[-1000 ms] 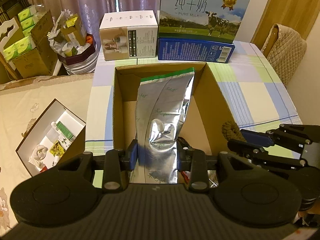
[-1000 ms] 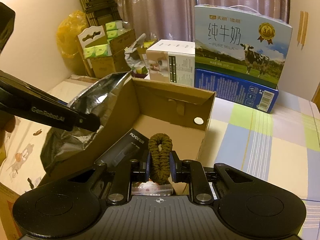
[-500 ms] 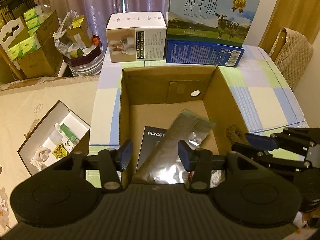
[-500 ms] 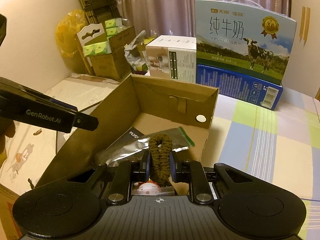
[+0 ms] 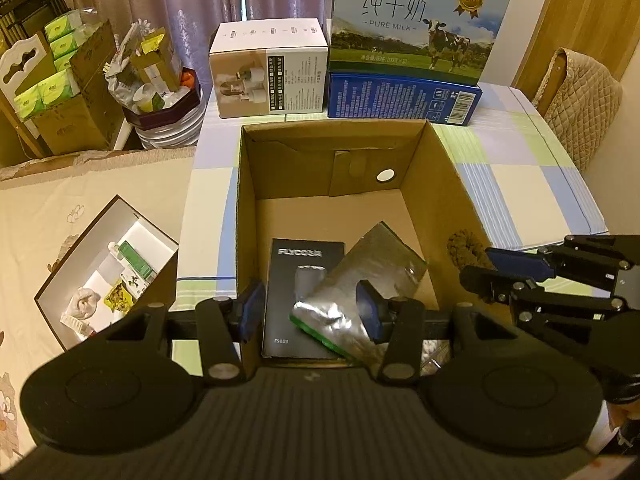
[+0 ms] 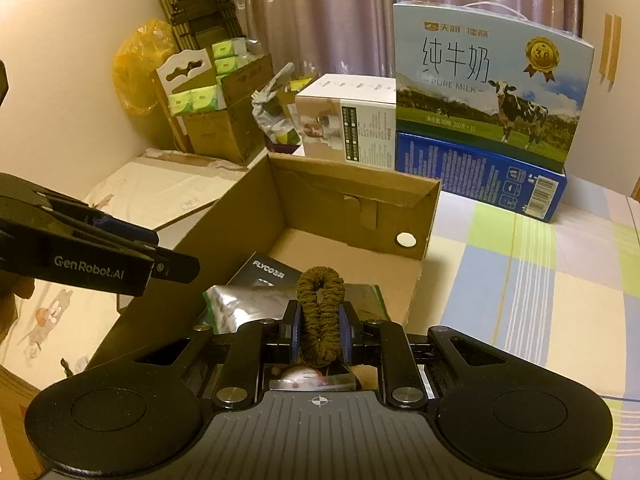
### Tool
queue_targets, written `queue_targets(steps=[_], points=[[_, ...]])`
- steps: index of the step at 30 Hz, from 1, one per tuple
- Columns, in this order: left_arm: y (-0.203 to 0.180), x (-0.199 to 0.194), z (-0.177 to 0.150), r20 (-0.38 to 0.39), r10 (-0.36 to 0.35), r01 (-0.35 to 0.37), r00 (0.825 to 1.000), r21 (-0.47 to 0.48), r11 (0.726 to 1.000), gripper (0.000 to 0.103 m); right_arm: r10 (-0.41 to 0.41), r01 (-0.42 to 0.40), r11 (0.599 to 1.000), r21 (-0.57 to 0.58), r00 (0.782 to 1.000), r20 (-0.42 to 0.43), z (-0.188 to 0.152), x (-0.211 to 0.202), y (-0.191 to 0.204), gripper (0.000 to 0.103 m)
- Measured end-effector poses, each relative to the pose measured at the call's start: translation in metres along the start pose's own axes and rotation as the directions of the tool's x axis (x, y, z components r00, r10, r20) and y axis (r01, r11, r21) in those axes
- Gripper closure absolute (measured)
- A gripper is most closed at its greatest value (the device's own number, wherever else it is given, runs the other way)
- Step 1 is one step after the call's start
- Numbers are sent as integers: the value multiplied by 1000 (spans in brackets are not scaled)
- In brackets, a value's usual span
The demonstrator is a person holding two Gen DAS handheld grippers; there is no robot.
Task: Organize objects
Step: 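Lower the foil pouch and brown ring into the cardboard box and open both tools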
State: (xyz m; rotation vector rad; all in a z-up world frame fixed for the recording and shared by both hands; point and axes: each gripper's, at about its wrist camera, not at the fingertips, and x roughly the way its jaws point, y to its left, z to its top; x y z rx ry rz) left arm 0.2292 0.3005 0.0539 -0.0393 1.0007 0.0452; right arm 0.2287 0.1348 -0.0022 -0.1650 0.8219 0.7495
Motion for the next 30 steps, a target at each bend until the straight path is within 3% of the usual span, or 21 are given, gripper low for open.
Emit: queue_targets(steps=[6, 7, 8, 10, 23, 30], points=[[3, -1, -1, 3, 3, -3, 1000, -1, 1000, 58, 6, -6, 1000, 20, 1000, 20, 4, -1, 0, 86], [3, -2, -1, 4, 2, -2, 1000, -3, 1000, 57, 14, -15, 1000, 27, 1000, 27, 5, -1, -1, 83], [4, -2, -1, 5, 3, -3, 1000, -4, 1000, 57, 19, -20, 999, 37, 999, 29, 6, 0, -3, 68], [5, -3, -1, 8, 8, -8, 1000, -8, 1000, 56, 31, -33, 997, 67, 999, 42, 7, 0, -7, 57], [11, -6, -12, 8, 4, -4, 1000, -29, 1000, 52, 30, -33, 992, 118, 999, 28, 2, -9, -16, 56], [7, -26, -27, 31, -13, 14, 999, -38, 999, 42, 5, -5, 990, 138, 1000, 0, -13, -31, -12, 56]])
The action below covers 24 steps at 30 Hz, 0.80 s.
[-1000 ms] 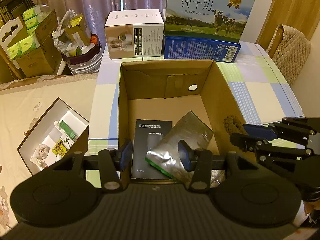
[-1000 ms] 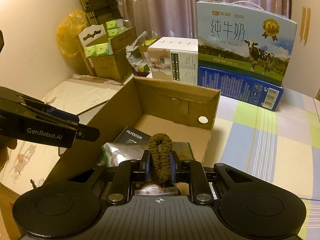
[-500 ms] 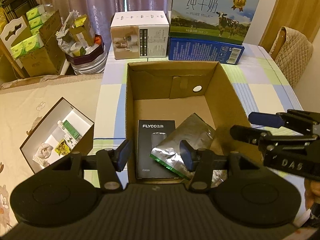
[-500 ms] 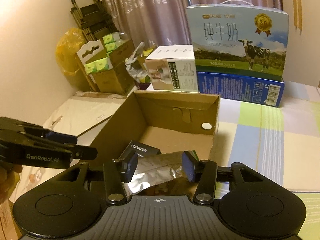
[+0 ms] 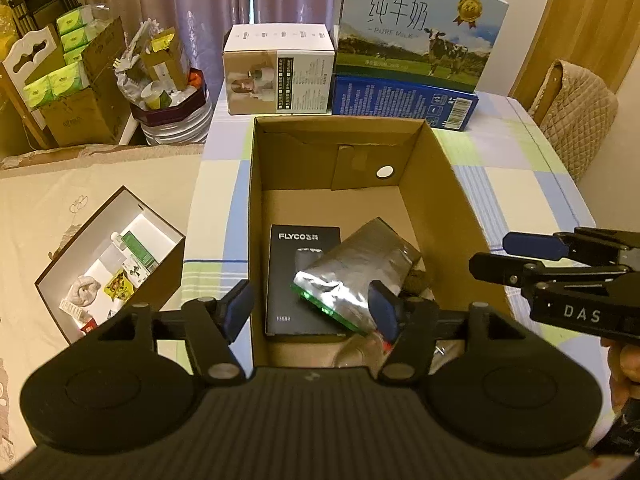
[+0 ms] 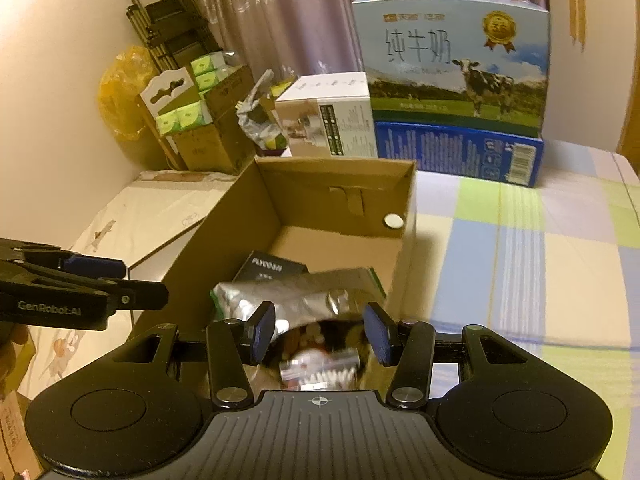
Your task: Organize objects
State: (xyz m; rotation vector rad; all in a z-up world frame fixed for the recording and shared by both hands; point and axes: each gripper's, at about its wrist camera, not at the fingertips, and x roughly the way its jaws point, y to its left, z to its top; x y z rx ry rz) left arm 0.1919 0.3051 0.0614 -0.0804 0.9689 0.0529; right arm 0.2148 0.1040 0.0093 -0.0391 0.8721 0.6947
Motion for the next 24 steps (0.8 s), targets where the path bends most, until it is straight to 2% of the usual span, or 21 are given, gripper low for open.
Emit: queue_targets(steps=[4, 6, 8, 13, 16, 24], points=[[-6, -17, -16, 17, -6, 6, 1000, -6, 1000, 30, -14, 14, 1000, 5, 1000, -20, -16, -18, 6, 54], [-7, -27, -25, 24, -9, 9, 1000, -18, 1000, 27, -18, 19, 1000, 12, 1000, -25, -26, -29, 8, 49], [-9, -36, -35, 32, -14, 15, 999, -32, 999, 21, -21, 22, 999, 26, 1000, -22, -39, -41, 10, 38], [-18, -60, -60, 55, -14, 16, 998, -50, 999, 8, -27, 28, 999, 32, 999, -30, -63, -64, 20, 27], [-23, -75, -74, 78, -6, 10, 997, -54, 998, 1, -40, 41, 999, 28, 999, -26, -77, -79, 25, 26], [-27, -105, -108, 127, 40, -31, 991, -70, 997, 1, -64, 65, 997, 49, 997, -32, -106, -106, 29, 24]])
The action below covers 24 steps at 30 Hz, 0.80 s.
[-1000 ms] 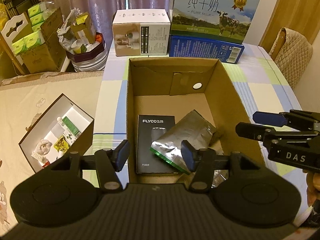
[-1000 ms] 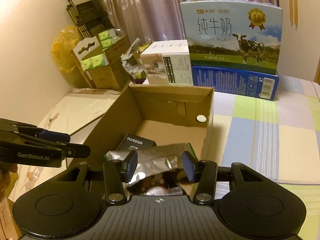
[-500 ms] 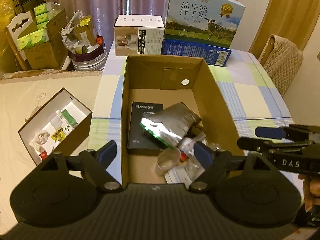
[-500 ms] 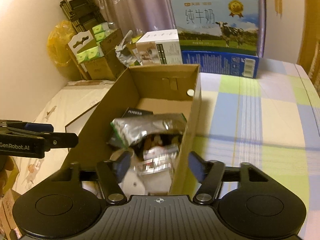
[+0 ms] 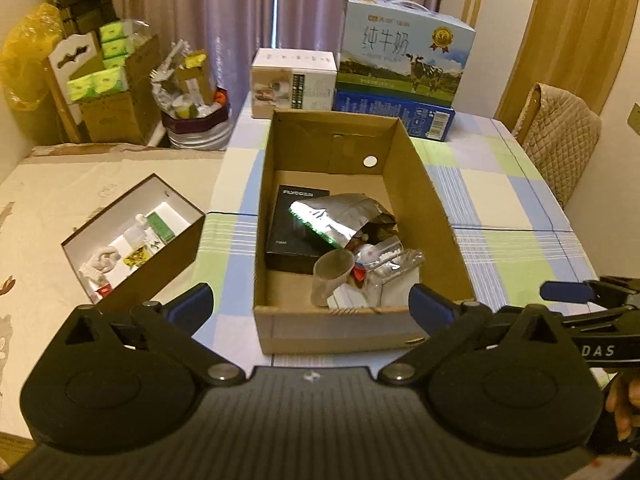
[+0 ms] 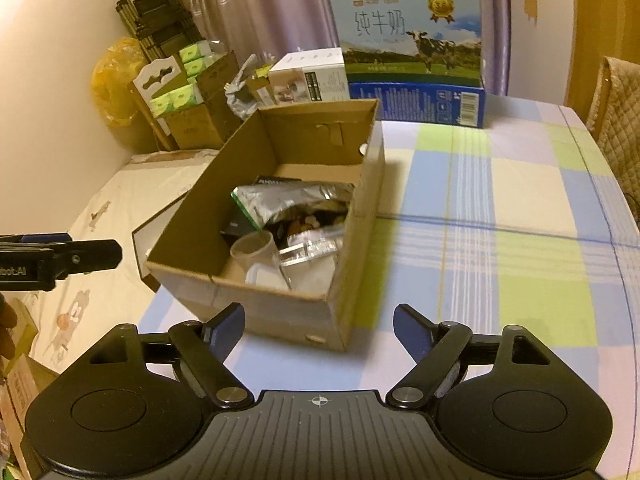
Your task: Organize objects
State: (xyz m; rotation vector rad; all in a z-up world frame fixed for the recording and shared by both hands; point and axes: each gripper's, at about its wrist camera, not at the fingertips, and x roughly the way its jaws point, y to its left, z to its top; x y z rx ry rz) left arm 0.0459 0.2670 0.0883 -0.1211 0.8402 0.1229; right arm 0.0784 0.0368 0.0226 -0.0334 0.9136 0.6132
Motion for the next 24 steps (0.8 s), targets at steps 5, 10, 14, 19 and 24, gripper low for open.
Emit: queue_targets(steps=[5, 10, 14, 19, 24], points=[[-5, -16, -20, 24, -20, 21, 1000, -14, 1000, 1, -18, 18, 1000, 11, 1000, -2, -16, -10, -2, 24], [-13, -25, -37, 27, 8, -8, 1000, -15, 1000, 1, -35, 35, 999, 15, 999, 3, -24, -18, -5, 24], [-17, -26, -51, 13, 14, -14, 1000, -4, 1000, 1, -47, 47, 999, 15, 999, 4, -31, -24, -4, 24], [-21, -23, -66, -10, 11, -12, 1000, -19, 1000, 1, -45, 45, 999, 0, 999, -2, -37, -25, 0, 24], [-25, -22, -76, -23, 9, -10, 1000, -29, 1000, 1, -43, 43, 999, -1, 999, -14, -43, -24, 2, 24]])
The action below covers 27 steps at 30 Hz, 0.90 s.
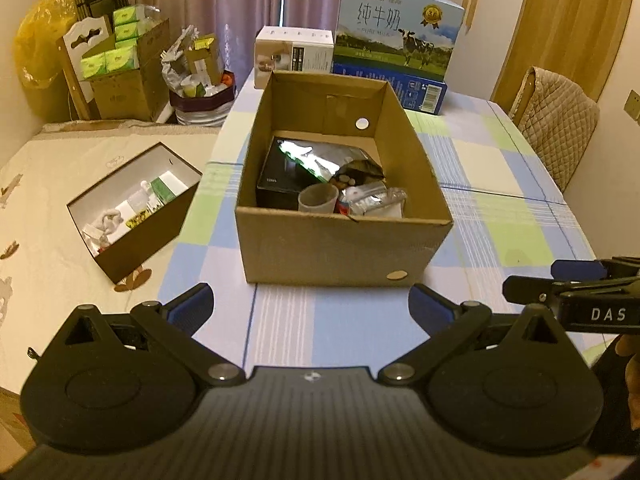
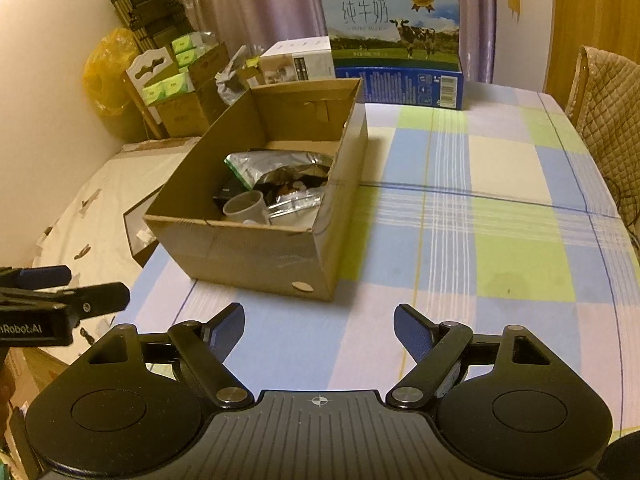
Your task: Organize objects
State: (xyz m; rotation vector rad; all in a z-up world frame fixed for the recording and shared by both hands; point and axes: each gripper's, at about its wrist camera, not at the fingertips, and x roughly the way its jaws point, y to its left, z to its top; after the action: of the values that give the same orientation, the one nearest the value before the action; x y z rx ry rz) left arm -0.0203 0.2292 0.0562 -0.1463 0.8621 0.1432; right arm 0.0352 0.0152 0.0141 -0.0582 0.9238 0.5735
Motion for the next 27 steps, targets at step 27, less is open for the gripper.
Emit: queue_targets(steps=[27], points=[[-8, 6, -13, -6, 28, -28, 1000, 11, 1000, 1, 6, -6, 1000, 0, 1000, -11, -5, 1, 0, 24]])
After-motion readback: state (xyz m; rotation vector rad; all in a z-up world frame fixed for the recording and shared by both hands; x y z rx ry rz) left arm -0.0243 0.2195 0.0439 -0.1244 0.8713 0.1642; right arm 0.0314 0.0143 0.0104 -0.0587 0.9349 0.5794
